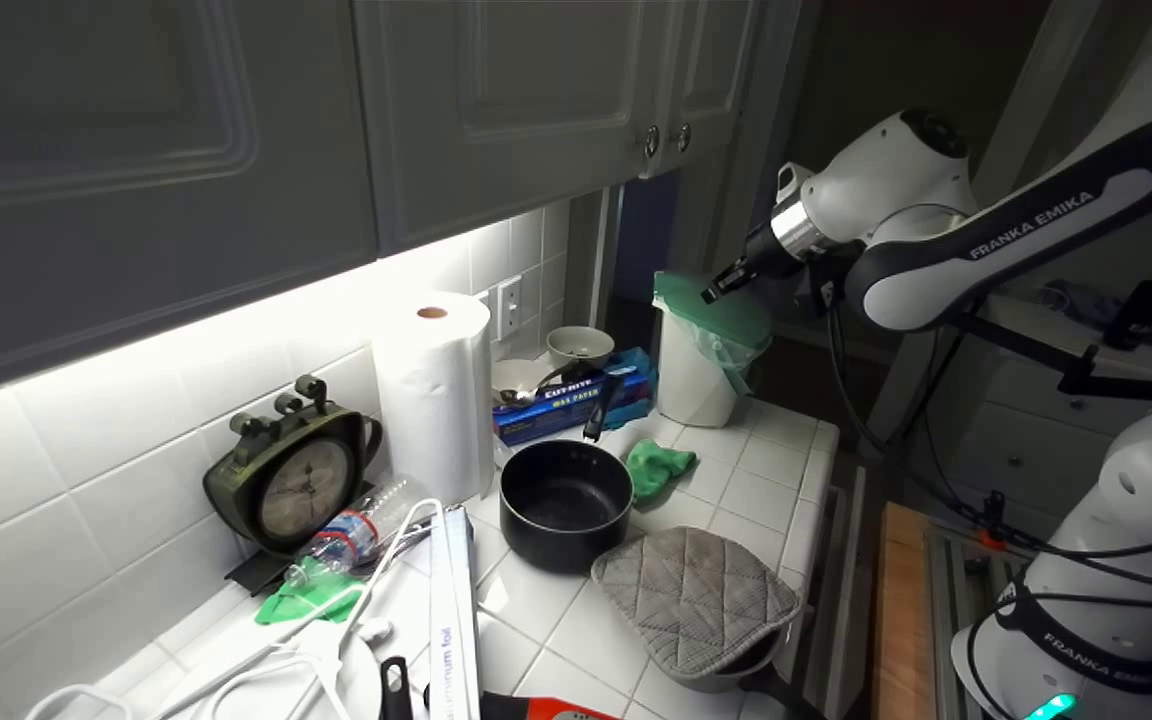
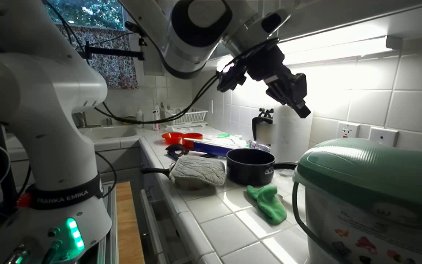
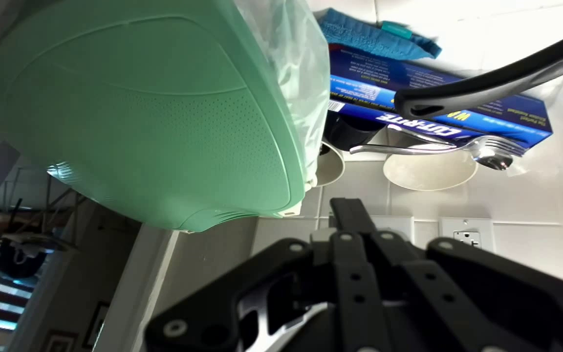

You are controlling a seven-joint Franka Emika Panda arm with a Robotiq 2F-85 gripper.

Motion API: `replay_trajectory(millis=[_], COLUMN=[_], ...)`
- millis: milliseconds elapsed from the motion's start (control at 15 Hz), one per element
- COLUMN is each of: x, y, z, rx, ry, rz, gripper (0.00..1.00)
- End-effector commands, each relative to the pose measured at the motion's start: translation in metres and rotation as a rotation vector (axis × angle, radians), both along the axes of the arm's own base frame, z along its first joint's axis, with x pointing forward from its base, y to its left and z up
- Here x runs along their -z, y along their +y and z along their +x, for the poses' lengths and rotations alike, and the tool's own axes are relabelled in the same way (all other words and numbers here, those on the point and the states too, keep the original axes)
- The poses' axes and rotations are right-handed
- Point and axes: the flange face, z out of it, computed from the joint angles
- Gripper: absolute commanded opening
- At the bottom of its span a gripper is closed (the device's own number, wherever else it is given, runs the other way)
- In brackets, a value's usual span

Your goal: Turn the overhead lights off

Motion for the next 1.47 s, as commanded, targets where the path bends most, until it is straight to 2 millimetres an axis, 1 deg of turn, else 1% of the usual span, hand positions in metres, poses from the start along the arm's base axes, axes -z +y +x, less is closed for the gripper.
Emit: replay_trajectory(millis=[0,267,600,867,933,1067,1200,1400], x=[0.013,0.007,0.016,0.016,0.022,0.025,0.023,0.029], y=[0.004,0.012,0.013,0.013,0.011,0.008,0.004,-0.002], z=[0.009,0.016,0.021,0.021,0.022,0.022,0.028,0.035], rx=[-0.029,-0.069,-0.054,-0.052,-0.066,-0.097,-0.138,-0.179], ry=[-0.063,-0.138,-0.115,-0.115,-0.119,-0.158,-0.212,-0.253], rz=[-0.019,-0.090,-0.090,-0.091,-0.082,-0.080,-0.086,-0.081], gripper=[0.00,0.00,0.01,0.00,0.00,0.00,0.00,0.00])
